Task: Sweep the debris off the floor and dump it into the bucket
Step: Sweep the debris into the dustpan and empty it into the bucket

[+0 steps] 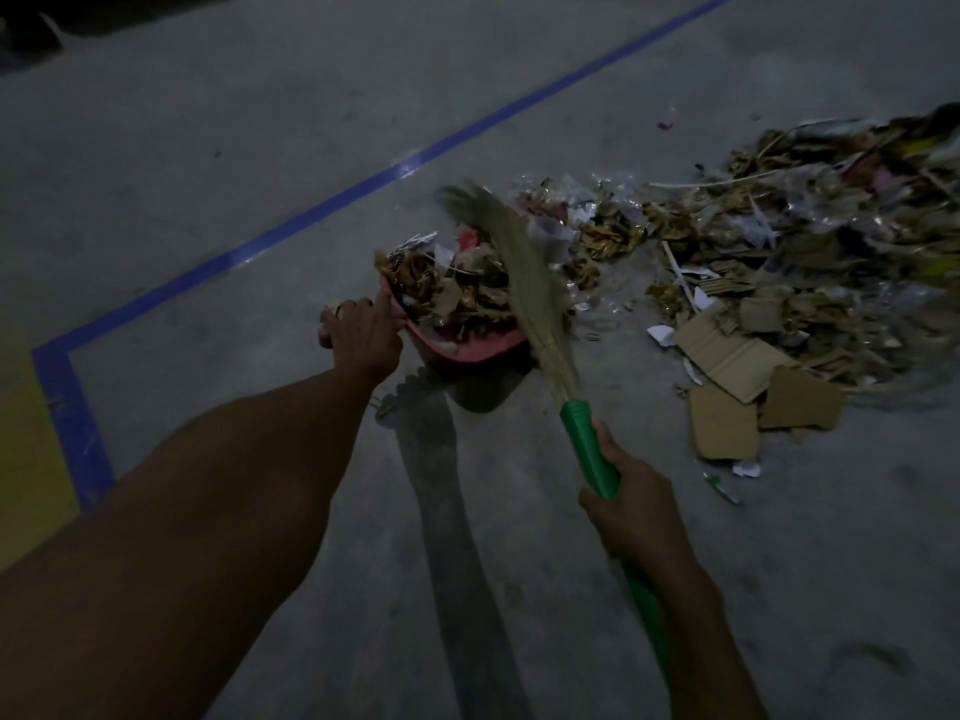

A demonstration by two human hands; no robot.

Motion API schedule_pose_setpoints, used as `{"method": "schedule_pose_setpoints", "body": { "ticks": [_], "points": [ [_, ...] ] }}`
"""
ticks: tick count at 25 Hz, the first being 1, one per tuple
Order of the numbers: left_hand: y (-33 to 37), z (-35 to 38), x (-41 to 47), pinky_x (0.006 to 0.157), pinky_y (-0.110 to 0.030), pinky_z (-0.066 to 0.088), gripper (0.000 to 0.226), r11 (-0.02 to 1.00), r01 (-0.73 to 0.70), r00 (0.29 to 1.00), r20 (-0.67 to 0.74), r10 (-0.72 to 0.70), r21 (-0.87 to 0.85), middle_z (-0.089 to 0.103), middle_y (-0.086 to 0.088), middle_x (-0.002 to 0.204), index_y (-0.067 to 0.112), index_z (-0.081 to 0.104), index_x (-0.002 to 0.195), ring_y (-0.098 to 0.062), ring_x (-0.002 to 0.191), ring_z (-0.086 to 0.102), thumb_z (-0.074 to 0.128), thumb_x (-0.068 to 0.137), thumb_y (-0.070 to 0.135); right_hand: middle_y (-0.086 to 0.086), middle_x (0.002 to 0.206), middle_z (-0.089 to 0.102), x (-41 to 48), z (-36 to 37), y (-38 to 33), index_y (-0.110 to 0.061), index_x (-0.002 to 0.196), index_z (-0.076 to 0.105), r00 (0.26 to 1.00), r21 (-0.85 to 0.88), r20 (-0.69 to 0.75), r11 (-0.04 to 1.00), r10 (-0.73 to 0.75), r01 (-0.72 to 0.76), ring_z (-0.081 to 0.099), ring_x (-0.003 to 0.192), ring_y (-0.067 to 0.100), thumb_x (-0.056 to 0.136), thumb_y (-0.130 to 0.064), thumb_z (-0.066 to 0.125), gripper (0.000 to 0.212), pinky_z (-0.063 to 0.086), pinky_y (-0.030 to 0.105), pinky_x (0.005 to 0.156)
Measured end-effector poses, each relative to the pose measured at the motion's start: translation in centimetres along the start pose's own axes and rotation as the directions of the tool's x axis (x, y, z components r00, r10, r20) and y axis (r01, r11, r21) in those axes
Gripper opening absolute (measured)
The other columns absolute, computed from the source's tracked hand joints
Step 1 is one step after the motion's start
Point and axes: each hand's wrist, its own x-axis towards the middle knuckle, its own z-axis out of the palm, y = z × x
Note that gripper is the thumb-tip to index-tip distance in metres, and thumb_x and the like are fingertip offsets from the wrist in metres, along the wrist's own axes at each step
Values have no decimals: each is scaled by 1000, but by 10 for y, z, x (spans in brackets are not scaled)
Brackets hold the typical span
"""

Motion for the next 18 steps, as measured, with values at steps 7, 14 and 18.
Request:
{"method": "schedule_pose_setpoints", "body": {
  "ticks": [7,14,18],
  "points": [
    [4,-5,-3,87,-54,38,32,998,19,999,-32,-21,-59,56,-15,113,16,48,116,-36,107,50,61,87,20,-10,107,72,-62,1,4,-52,151,30,996,134,-62,988,-68,75,65,67,3,85,-12,74,88,58,27,67],
    [26,-7,5,87,-51,36,33,991,-74,990,-125,60,-110,56,-14,111,18,48,117,-35,104,49,61,86,17,-1,59,68,-60,-65,23,-62,145,34,963,265,-267,964,46,27,57,39,17,89,-7,74,88,48,25,41],
    [52,-9,7,84,-47,32,42,971,-152,979,-162,122,-187,57,-14,112,22,50,125,-35,105,50,61,85,14,13,89,75,-58,-55,22,-53,150,30,968,233,-234,972,93,-38,61,58,23,90,-9,73,86,59,37,62]
  ]
}}
